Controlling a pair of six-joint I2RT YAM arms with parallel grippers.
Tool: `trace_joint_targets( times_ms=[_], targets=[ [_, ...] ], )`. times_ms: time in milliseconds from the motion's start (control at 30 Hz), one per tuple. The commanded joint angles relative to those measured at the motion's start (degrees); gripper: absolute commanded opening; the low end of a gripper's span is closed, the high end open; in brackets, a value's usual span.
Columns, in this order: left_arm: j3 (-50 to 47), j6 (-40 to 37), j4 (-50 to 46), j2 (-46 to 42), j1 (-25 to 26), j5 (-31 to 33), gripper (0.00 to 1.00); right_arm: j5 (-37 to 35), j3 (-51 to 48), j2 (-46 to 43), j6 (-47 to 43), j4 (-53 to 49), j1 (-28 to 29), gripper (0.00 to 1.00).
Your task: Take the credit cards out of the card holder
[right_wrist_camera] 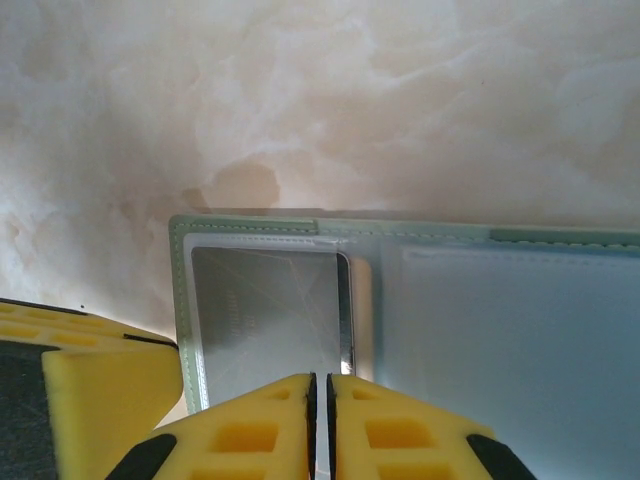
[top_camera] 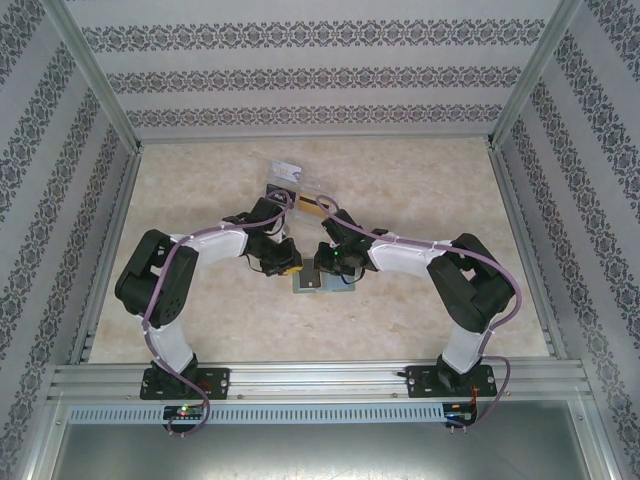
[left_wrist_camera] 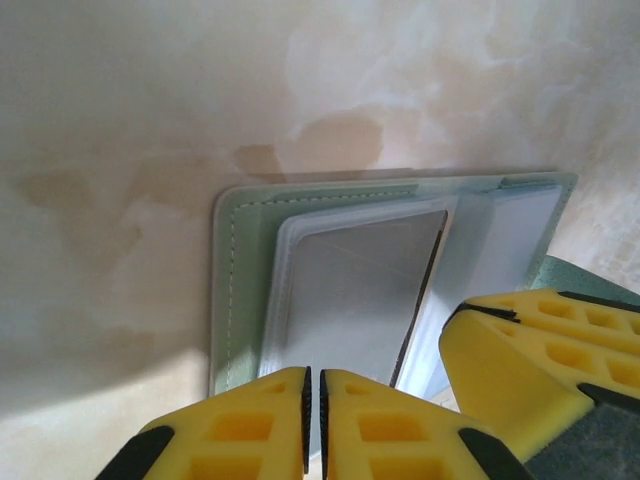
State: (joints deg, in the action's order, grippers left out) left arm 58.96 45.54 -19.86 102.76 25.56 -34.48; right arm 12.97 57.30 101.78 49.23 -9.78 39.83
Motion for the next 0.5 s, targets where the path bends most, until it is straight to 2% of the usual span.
trace_joint_targets(
  times_ms=[0,467],
  targets=[
    [1.2,0.2,1.4,1.1,0.6,0.0,0.12,0.3,-1.1,0.8,0.4,0.2,-0.9,0.15],
    [-0.3,-1.3,1.4,4.3,0.6,1.4,0.08,1.9,-3.1,1.0,1.4,2.4,-2.0,0.18]
  ],
)
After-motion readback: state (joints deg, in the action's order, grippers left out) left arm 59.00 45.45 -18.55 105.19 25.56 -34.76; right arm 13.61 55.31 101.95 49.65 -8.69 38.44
